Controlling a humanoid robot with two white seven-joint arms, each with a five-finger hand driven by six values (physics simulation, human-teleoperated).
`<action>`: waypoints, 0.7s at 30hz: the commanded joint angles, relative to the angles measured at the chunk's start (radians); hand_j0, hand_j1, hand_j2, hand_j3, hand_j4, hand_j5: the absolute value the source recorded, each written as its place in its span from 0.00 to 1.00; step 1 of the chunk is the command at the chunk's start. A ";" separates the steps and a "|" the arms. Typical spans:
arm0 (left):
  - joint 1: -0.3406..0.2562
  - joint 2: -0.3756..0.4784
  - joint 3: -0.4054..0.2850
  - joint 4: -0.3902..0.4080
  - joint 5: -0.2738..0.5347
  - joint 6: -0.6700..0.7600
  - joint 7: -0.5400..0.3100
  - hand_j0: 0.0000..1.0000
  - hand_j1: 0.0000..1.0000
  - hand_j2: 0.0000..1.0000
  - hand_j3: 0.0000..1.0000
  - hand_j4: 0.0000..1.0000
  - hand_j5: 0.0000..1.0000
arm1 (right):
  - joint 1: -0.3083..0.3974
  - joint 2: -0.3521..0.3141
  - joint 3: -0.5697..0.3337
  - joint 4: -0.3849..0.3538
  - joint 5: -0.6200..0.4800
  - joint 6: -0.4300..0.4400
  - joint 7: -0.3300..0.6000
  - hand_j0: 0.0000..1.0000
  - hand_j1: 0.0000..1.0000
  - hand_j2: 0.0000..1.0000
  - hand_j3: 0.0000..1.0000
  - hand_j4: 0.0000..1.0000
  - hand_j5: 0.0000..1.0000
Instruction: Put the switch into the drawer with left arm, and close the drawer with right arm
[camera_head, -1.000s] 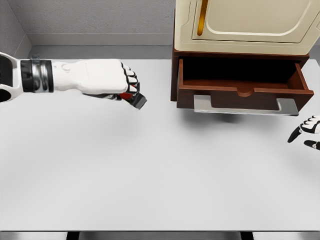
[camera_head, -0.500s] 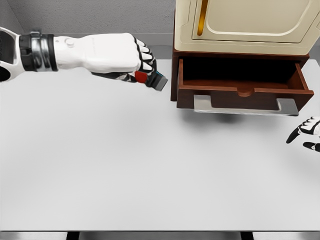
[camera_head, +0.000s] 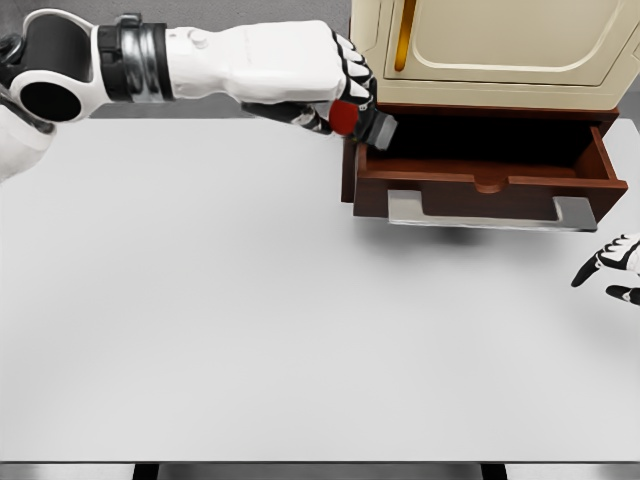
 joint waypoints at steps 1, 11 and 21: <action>0.000 -0.116 -0.001 0.132 0.004 0.002 -0.005 0.43 0.43 0.43 0.43 0.43 0.43 | 0.000 -0.001 0.000 0.000 -0.007 0.003 0.000 0.58 0.58 0.58 0.58 0.58 0.58; -0.025 -0.369 -0.010 0.429 -0.053 0.002 -0.053 0.43 0.43 0.43 0.43 0.43 0.43 | 0.002 -0.001 0.000 0.000 -0.007 0.003 0.000 0.58 0.58 0.58 0.58 0.58 0.58; -0.048 -0.465 -0.012 0.465 -0.068 0.002 -0.060 0.49 0.49 0.49 0.49 0.49 0.49 | 0.005 -0.001 0.002 0.000 -0.007 0.003 0.000 0.60 0.60 0.60 0.60 0.60 0.60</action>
